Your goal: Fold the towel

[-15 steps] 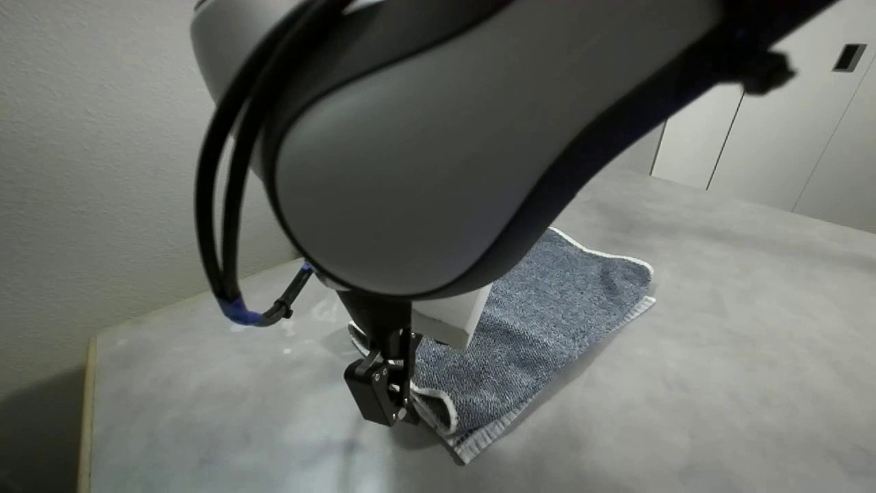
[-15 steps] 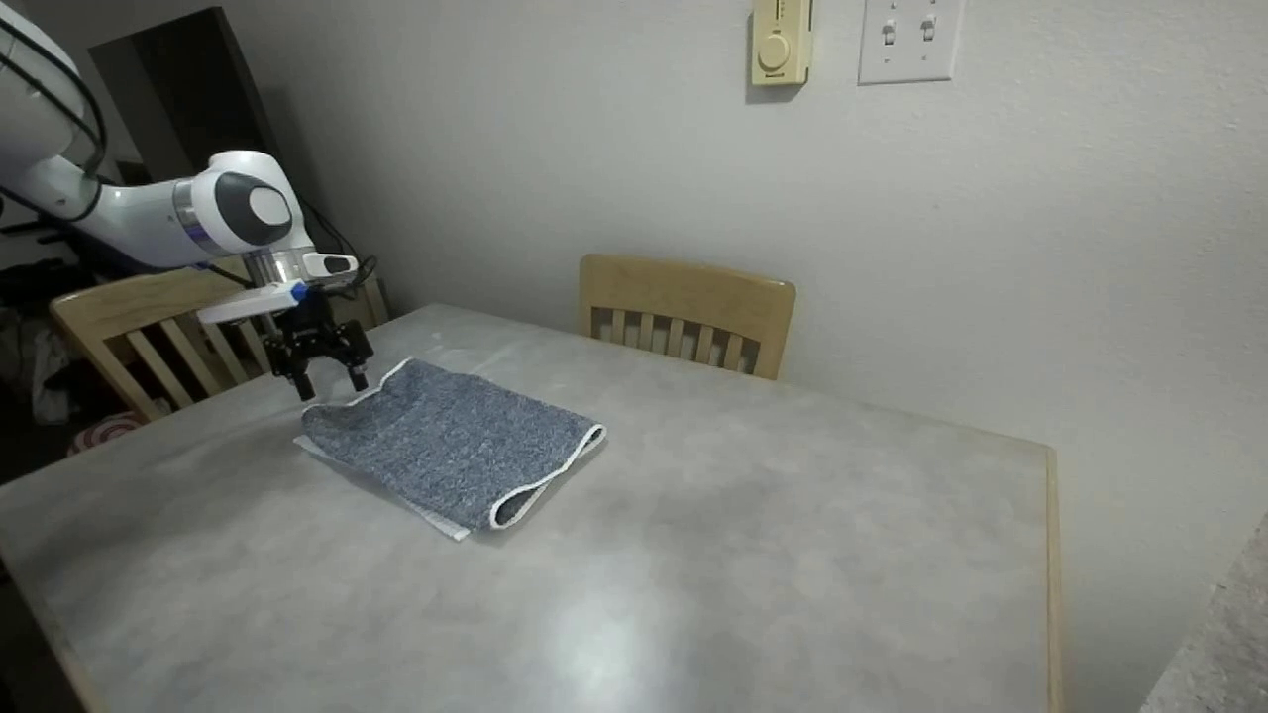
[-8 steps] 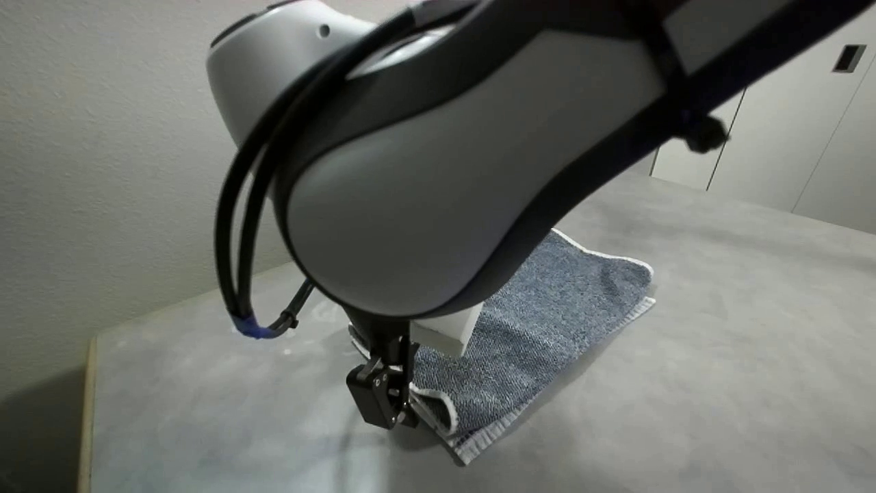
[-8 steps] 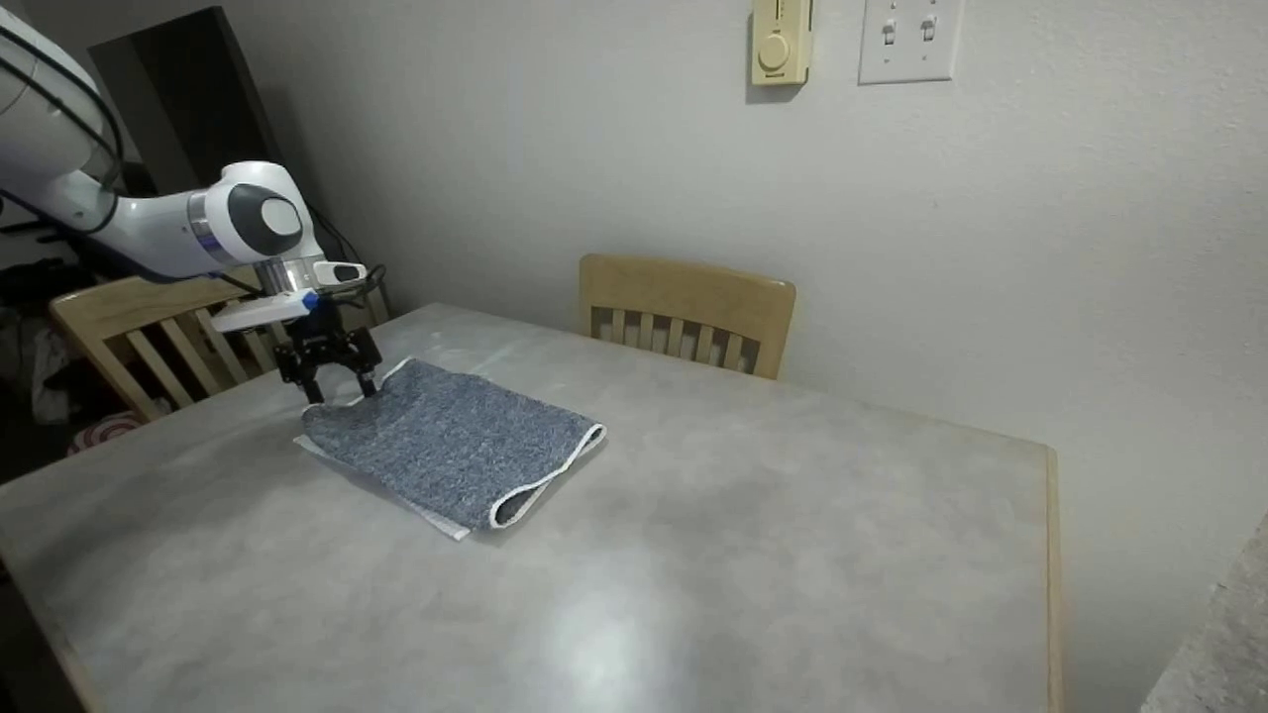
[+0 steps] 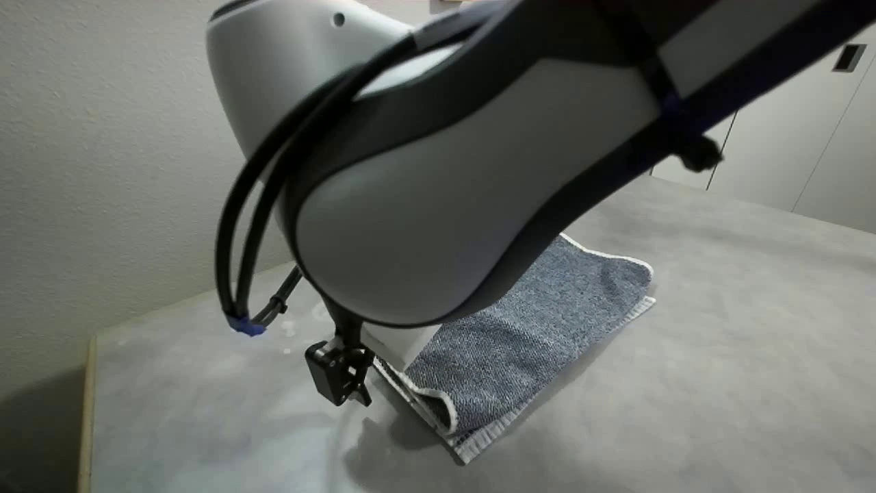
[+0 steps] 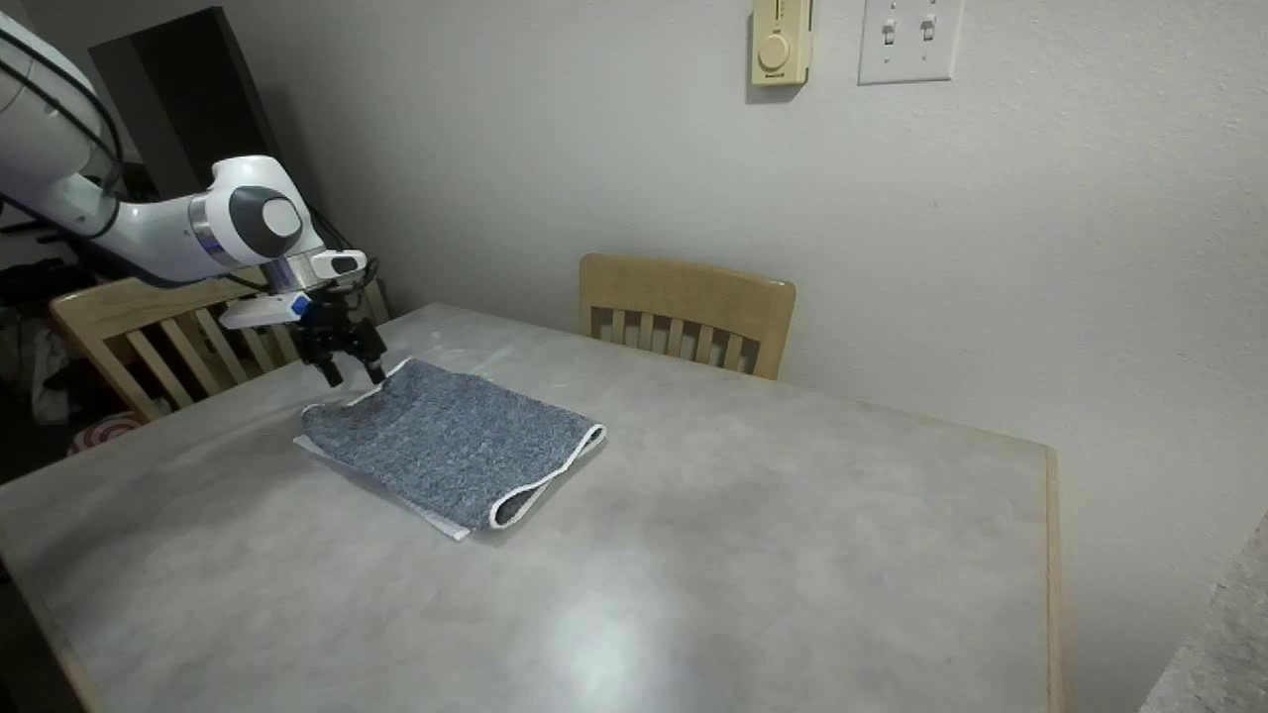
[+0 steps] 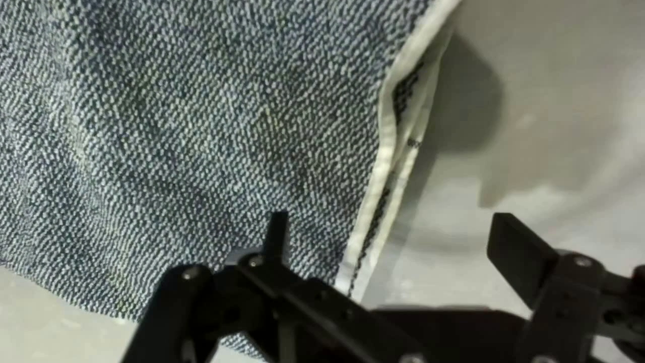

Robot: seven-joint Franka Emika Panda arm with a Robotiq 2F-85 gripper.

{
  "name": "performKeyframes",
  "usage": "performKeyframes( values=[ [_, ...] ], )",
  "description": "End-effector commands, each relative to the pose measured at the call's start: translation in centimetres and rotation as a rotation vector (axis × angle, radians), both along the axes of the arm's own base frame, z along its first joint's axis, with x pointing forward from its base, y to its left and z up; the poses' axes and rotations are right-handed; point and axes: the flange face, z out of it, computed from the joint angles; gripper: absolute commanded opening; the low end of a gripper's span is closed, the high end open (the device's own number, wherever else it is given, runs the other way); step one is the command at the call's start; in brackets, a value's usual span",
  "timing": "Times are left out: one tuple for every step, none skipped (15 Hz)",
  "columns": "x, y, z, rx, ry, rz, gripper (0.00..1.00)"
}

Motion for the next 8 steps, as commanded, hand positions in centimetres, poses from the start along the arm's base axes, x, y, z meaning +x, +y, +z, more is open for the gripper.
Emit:
performKeyframes(
  values=[
    [0.2,0.0,-0.3,-0.006,-0.053,-0.064,1.00],
    [0.2,-0.1,-0.3,0.001,-0.049,-0.097,1.00],
    [0.0,0.0,-0.3,0.006,-0.038,-0.136,1.00],
    [-0.4,0.3,-0.3,0.006,-0.033,-0.167,1.00],
    [-0.6,0.5,-0.3,0.008,-0.033,-0.199,1.00],
    [-0.9,0.9,-0.2,0.007,-0.035,-0.224,1.00],
    [-1.1,1.2,-0.1,0.006,-0.043,-0.252,1.00],
    [-1.3,1.5,-0.1,0.001,-0.054,-0.279,1.00]
  ],
)
